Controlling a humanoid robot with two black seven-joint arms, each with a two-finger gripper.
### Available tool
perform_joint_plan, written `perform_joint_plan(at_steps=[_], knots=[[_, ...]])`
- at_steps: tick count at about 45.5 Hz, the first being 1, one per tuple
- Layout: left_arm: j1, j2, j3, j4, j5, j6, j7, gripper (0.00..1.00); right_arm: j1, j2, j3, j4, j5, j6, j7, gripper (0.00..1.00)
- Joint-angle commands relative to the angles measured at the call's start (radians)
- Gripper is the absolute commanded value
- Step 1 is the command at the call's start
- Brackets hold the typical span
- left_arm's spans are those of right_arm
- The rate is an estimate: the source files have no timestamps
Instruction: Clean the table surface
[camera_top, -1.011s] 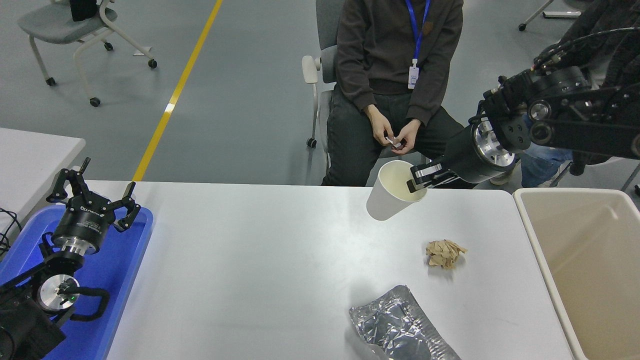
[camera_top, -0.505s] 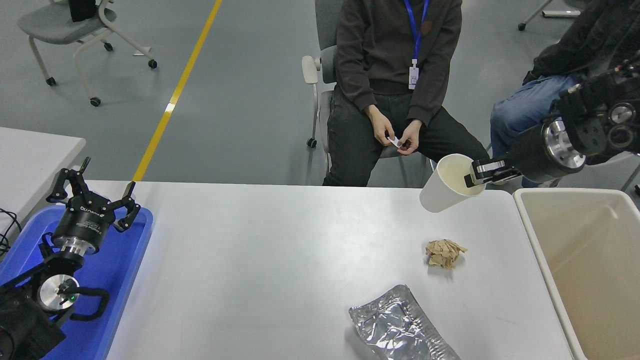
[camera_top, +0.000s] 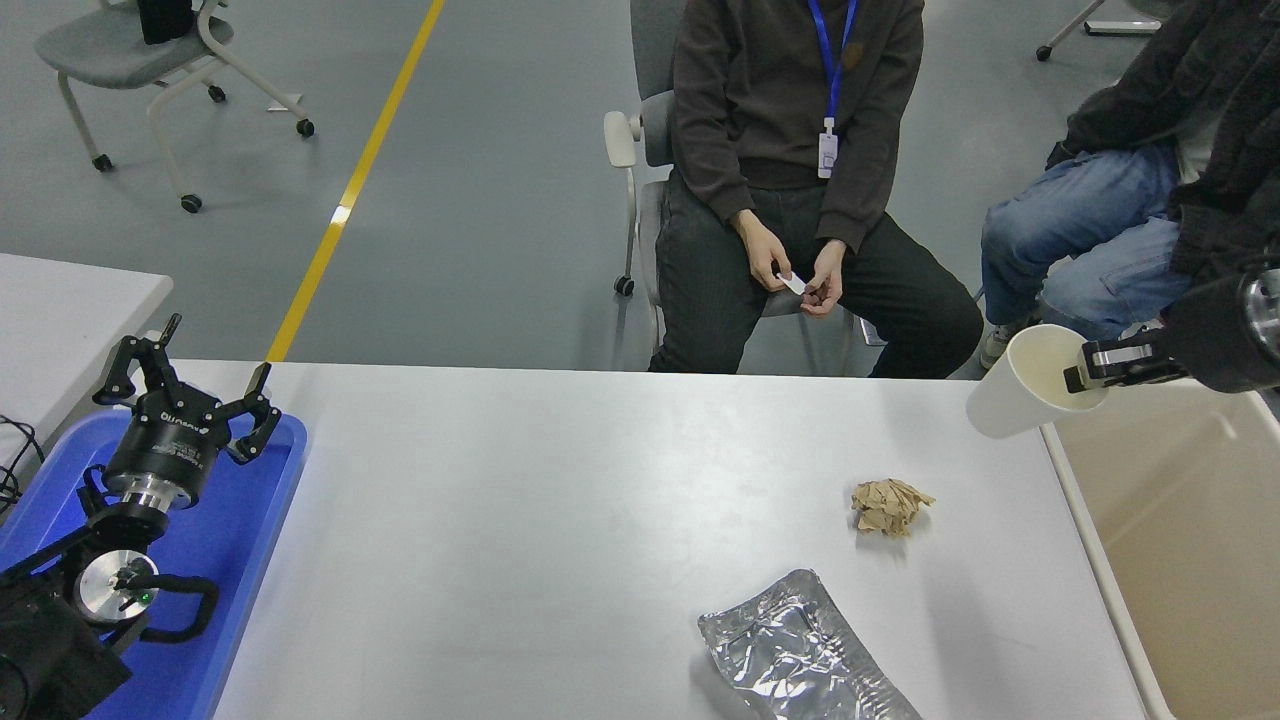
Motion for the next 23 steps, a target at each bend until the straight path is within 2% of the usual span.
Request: perform_joint_plan(at_steps=[1, 7, 23], knots=[[0.0, 0.0, 0.001, 0.0, 0.0, 0.0, 0.0, 1.0, -0.1, -0.042, 0.009, -0.11, -0.04, -0.006, 0.008, 0.0], [0.0, 0.0, 0.001, 0.0, 0.0, 0.0, 0.0, 1.0, -0.152, -0.047, 0.034, -0.131, -0.038, -0.031, 0.008, 0.0], [0.0, 0.0, 0.0, 0.0, 0.0, 0.0, 0.001, 1.0, -0.427, -0.036, 0.152, -0.331, -0.029, -0.149, 0.014, 0.0]])
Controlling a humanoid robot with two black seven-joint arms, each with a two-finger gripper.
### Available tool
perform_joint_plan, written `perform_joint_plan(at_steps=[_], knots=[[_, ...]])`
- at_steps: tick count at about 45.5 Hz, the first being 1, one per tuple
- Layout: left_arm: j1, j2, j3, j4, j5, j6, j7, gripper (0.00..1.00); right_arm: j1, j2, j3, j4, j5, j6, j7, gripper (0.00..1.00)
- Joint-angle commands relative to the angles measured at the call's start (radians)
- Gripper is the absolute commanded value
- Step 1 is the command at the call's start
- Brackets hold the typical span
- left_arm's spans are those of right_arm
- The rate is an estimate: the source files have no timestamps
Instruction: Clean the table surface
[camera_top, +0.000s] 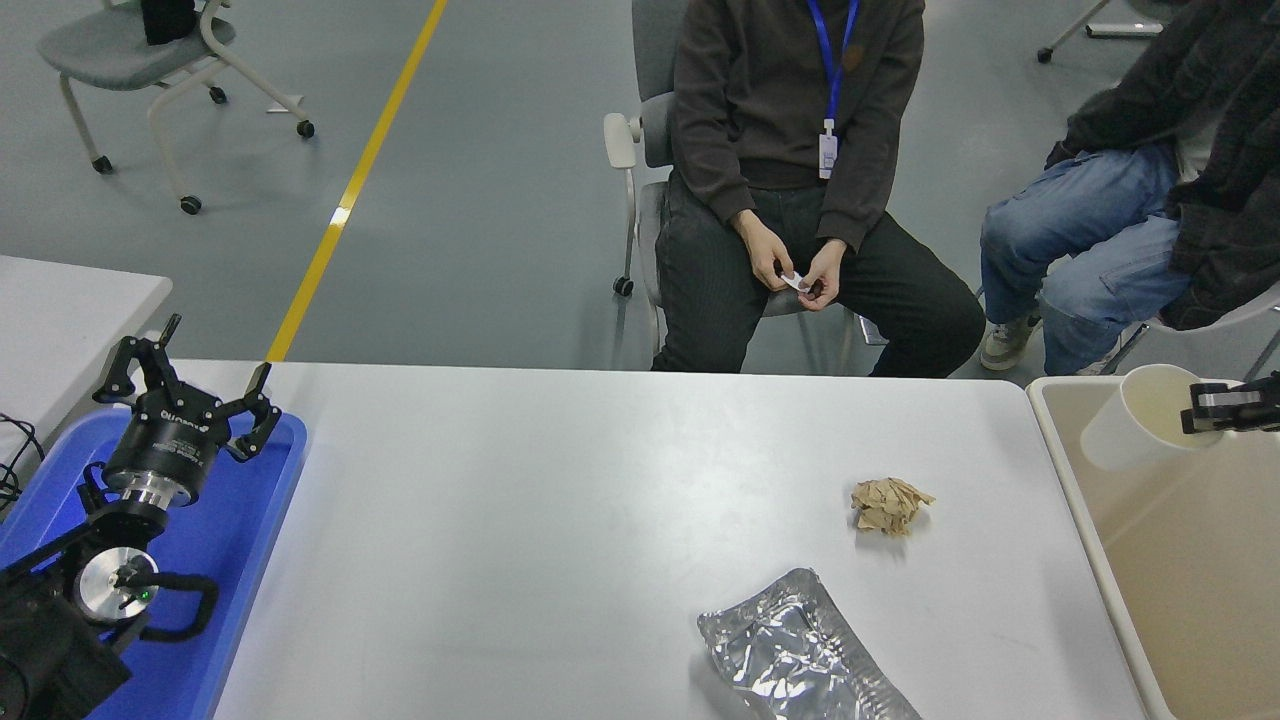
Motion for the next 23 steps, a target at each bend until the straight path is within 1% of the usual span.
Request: perform_joint_plan(at_steps=[1, 7, 11, 17, 23], knots=[[0.0, 0.0, 0.0, 0.0, 0.0, 0.0, 0.0, 1.0, -0.178, 0.009, 0.081, -0.15, -0.001, -0.07, 0.011, 0.0], [0.0, 0.0, 0.0, 0.0, 0.0, 0.0, 0.0, 1.0, -0.27, 0.025, 0.099, -0.245, -0.002, -0.119, 0.06, 0.0], [0.0, 0.0, 0.0, 0.0, 0.0, 0.0, 0.0, 1.0, -0.325, 0.074, 0.099, -0.316, -0.001, -0.151, 0.087, 0.0], [0.0, 0.0, 0.0, 0.0, 0.0, 0.0, 0.0, 1.0, -0.396, 0.115, 0.104, -0.388, 0.001, -0.185, 0.107, 0.0], [0.0, 0.0, 0.0, 0.0, 0.0, 0.0, 0.0, 1.0, -0.483, 0.167, 0.112, -0.432, 0.004, -0.252, 0.109, 0.0]])
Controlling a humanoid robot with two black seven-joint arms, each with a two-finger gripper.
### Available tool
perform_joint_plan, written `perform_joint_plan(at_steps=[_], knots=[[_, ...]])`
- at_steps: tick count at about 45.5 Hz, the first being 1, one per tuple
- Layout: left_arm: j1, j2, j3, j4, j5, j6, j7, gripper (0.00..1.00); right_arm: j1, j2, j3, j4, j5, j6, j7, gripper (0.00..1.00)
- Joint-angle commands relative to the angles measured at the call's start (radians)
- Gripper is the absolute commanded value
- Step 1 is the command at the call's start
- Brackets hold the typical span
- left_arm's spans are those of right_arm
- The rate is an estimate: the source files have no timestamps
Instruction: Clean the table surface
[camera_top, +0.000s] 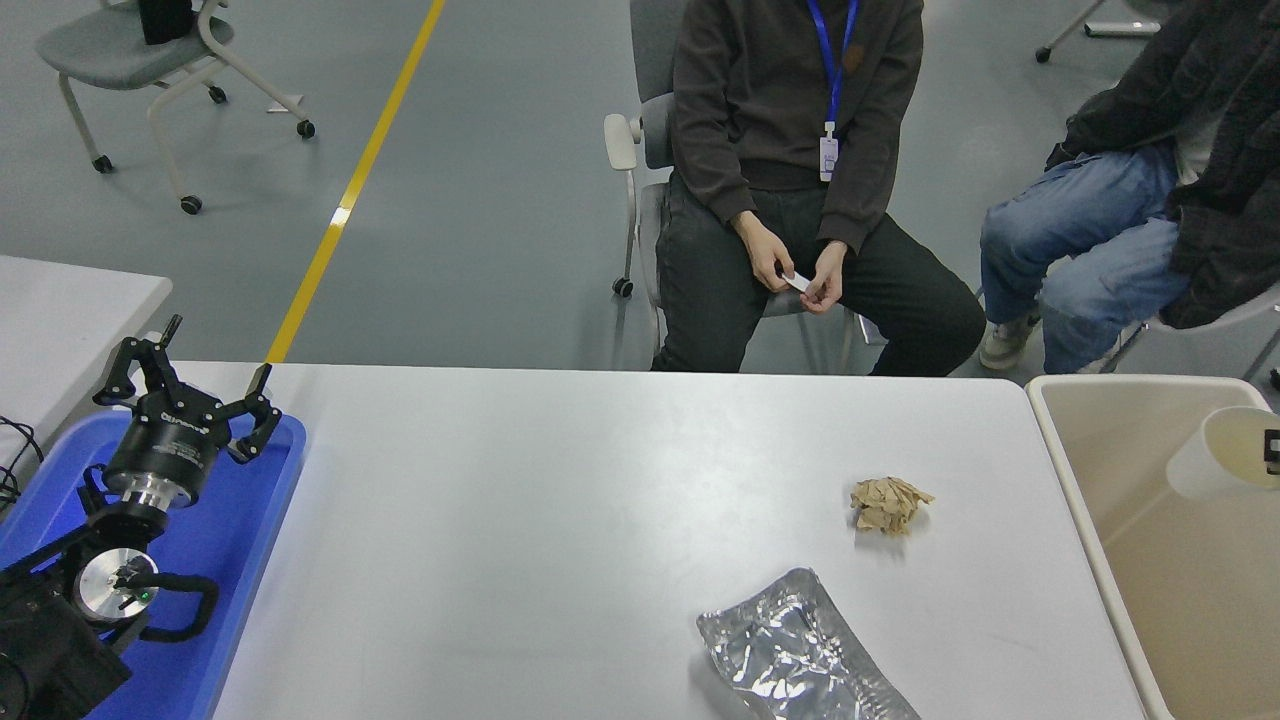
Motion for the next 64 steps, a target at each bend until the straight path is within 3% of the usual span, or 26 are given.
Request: perform_joint_plan(at_steps=[1, 29, 41, 64], knots=[[0.0, 0.0, 0.0, 0.0, 0.0, 0.0, 0.0, 1.0, -0.161, 0.094, 0.018, -0.129, 0.003, -0.104, 0.025, 0.0], [0.0, 0.0, 0.0, 0.0, 0.0, 0.0, 0.0, 1.0, -0.454, 0.493, 0.004, -0.791, 0.036, -0.15, 0.049, 0.0], [0.0, 0.0, 0.0, 0.0, 0.0, 0.0, 0.0, 1.0, -0.473, 0.533, -0.02, -0.839, 0.034, -0.238, 0.025, 0.0], [0.0, 0.0, 0.0, 0.0, 0.0, 0.0, 0.0, 1.0, -0.511, 0.562, -0.029, -0.893, 0.034, -0.252, 0.014, 0.0]])
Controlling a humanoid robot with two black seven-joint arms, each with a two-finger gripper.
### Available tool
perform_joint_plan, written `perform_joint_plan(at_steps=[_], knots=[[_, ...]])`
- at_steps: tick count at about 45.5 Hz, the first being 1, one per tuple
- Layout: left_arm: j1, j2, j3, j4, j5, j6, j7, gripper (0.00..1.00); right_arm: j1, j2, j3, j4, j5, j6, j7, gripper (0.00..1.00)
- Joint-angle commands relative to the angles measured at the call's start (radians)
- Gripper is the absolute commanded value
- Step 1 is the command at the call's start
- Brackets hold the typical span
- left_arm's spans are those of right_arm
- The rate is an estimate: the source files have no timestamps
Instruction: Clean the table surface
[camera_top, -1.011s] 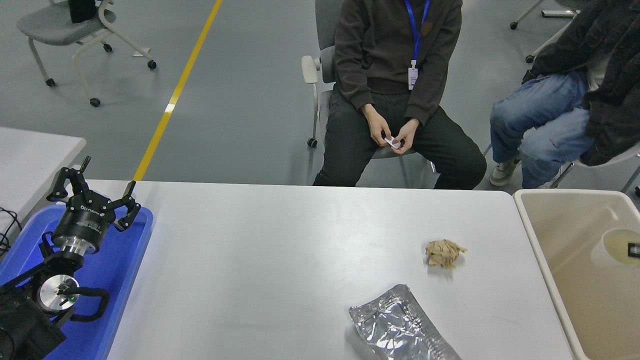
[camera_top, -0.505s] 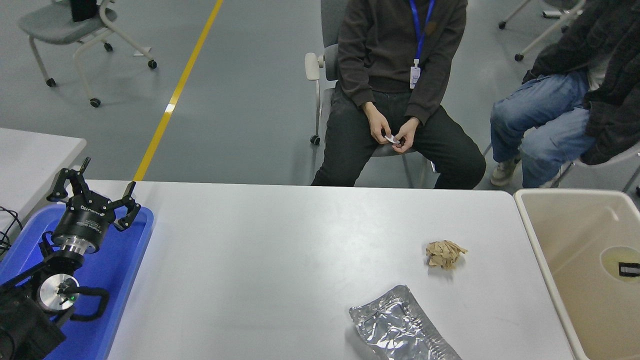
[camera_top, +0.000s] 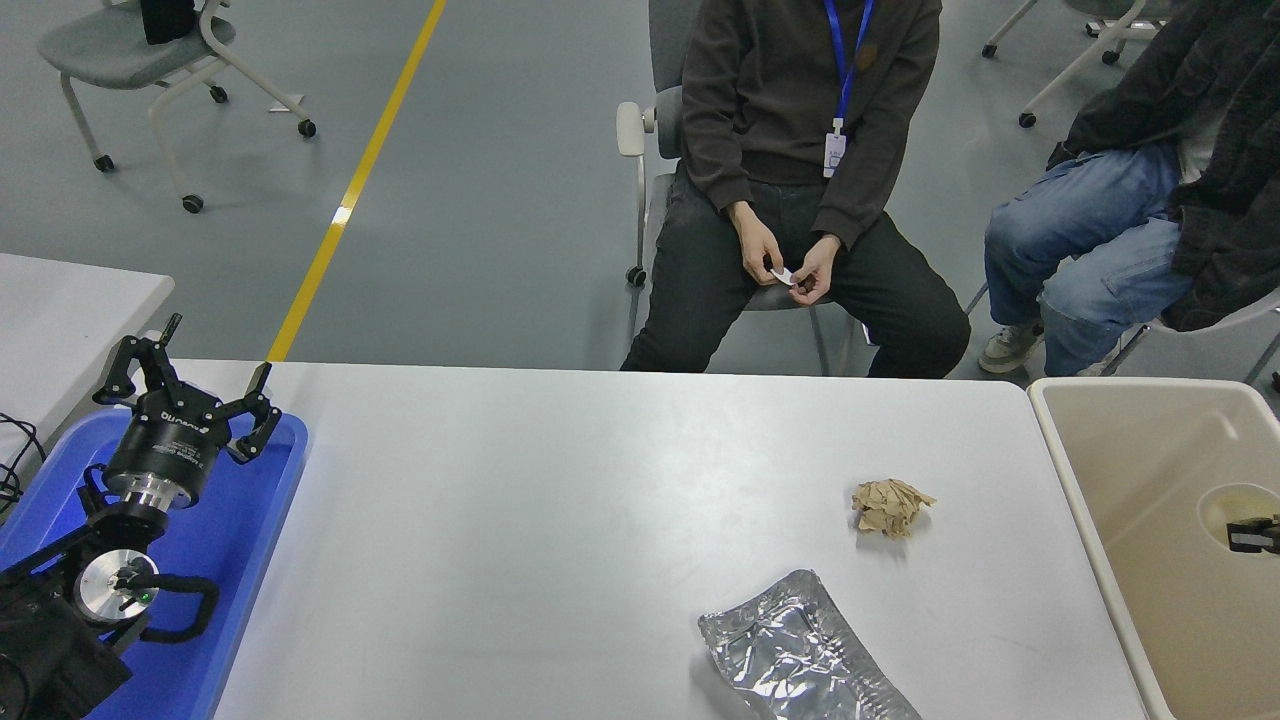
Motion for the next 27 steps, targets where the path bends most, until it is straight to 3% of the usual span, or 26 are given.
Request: perform_joint_plan(at_steps=[1, 17, 20, 23, 27], knots=[[0.0, 0.0, 0.0, 0.0, 0.0, 0.0, 0.0, 1.0, -0.014, 0.011, -0.004, -0.019, 0.0, -0.009, -0.004, 0.0], [0.0, 0.0, 0.0, 0.0, 0.0, 0.0, 0.0, 1.0, -0.022, 0.008, -0.001, -0.033, 0.002, -0.001, -0.009, 0.03], [0.0, 0.0, 0.0, 0.0, 0.0, 0.0, 0.0, 1.0, -0.022, 0.008, -0.001, -0.033, 0.008, -0.003, -0.007, 0.36], [0.0, 0.0, 0.0, 0.0, 0.0, 0.0, 0.0, 1.0, -0.017, 0.008, 0.002, -0.033, 0.012, -0.012, -0.005, 0.8], [0.0, 0.0, 0.0, 0.0, 0.0, 0.0, 0.0, 1.0, -0.013, 0.009, -0.002, -0.031, 0.037, -0.012, -0.002, 0.95]])
